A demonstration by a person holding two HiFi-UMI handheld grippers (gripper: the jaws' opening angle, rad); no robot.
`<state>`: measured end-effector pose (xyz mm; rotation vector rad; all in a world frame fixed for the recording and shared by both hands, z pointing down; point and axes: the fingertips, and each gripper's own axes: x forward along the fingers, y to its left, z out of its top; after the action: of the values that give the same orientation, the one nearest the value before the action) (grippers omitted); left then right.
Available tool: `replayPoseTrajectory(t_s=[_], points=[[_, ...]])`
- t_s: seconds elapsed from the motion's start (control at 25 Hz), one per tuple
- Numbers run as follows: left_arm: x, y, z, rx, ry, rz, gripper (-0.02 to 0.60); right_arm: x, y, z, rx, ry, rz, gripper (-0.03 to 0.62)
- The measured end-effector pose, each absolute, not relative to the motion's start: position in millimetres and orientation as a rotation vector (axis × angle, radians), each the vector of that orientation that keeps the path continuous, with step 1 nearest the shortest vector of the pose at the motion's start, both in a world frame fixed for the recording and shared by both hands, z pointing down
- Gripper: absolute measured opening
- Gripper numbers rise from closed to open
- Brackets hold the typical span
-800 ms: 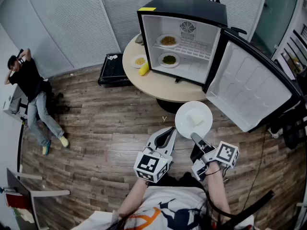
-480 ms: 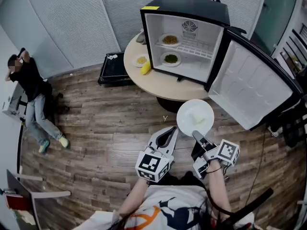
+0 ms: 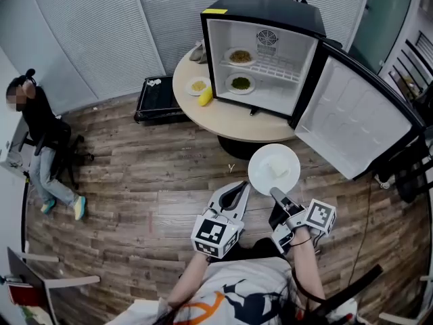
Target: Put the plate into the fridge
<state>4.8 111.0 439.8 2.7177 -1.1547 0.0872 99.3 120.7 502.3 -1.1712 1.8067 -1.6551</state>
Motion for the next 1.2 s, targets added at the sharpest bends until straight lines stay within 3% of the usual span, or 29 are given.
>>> replayPoseTrajectory(t_s=[0.56, 1.2], points=[[-13, 94, 454, 2.68, -1.168, 0.101, 0.014, 85, 103, 518, -1.186, 1.791, -1.71, 0.026], [-18, -12, 458, 2.637, -1.251, 0.129, 0.013, 82, -5, 530, -1.126, 1.809, -1.773, 0.026]])
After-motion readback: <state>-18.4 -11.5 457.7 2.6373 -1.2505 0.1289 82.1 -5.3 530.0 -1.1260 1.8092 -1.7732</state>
